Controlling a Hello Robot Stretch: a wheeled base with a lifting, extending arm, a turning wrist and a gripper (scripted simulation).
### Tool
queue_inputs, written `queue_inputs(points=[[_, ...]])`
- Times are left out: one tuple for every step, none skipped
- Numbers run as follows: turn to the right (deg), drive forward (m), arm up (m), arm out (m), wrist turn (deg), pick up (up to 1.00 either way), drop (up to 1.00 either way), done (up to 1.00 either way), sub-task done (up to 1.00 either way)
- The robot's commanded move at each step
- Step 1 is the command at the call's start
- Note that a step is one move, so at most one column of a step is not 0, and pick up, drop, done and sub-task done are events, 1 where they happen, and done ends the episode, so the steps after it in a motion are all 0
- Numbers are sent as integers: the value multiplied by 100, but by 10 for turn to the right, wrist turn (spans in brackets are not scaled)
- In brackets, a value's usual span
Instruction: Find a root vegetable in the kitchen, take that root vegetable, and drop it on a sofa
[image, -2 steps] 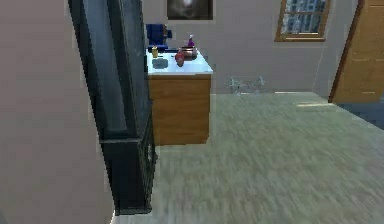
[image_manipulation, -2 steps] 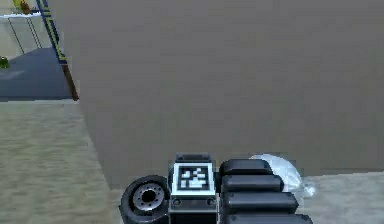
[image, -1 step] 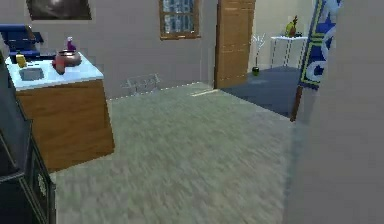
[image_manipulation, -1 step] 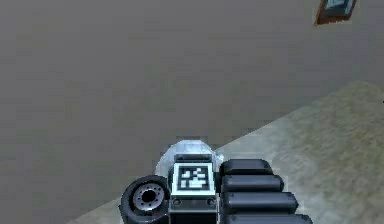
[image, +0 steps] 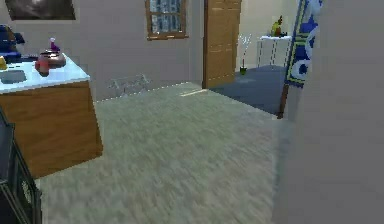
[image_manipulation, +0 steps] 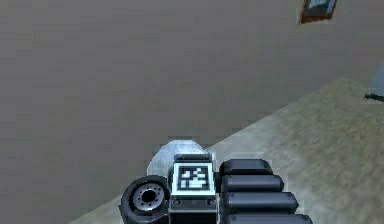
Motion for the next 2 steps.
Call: queue_inputs(points=[[0,100,0,0,0,0,0,0,0],[0,70,0,0,0,0,0,0,0]])
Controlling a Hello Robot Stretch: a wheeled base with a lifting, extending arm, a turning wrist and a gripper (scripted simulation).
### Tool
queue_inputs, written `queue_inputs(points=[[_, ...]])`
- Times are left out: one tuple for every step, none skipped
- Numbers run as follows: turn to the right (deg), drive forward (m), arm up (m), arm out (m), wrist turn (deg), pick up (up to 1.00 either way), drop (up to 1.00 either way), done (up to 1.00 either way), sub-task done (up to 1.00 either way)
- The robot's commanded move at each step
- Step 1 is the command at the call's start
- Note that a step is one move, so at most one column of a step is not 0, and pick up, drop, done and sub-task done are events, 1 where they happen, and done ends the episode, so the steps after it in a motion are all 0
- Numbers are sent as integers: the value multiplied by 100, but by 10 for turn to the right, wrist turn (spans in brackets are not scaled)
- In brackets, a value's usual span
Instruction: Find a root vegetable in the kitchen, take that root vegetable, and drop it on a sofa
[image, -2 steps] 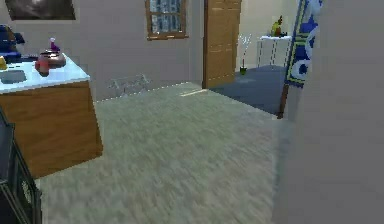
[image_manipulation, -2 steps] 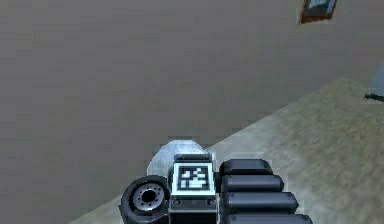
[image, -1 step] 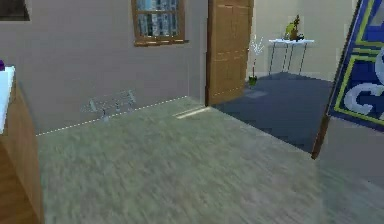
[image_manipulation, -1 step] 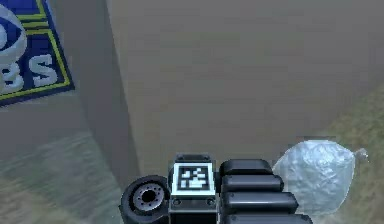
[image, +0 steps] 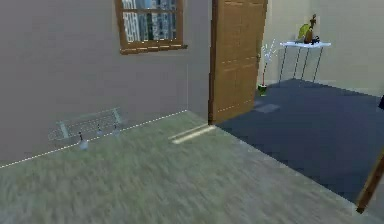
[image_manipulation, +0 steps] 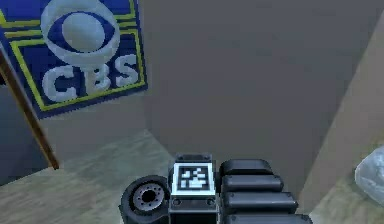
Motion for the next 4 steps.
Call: queue_inputs(points=[[240,0,0,0,0,0,0,0,0],[0,100,0,0,0,0,0,0,0],[30,0,0,0,0,0,0,0,0],[0,80,0,0,0,0,0,0,0]])
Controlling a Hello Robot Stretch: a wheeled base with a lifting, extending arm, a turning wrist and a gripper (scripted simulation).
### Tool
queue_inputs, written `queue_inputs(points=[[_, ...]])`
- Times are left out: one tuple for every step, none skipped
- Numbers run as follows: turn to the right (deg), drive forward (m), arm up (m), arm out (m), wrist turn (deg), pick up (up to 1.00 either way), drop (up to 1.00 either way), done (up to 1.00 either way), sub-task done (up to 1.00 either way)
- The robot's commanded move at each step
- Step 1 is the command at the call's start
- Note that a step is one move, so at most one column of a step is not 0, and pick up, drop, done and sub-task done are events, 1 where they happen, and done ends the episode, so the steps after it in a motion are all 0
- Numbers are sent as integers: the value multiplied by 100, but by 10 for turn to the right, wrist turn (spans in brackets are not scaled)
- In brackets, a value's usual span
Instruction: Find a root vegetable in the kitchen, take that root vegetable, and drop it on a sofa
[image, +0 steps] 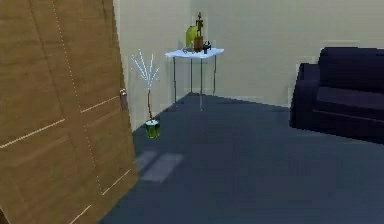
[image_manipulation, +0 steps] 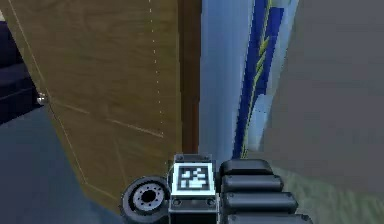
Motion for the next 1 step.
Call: queue_inputs(points=[[240,0,0,0,0,0,0,0,0]])
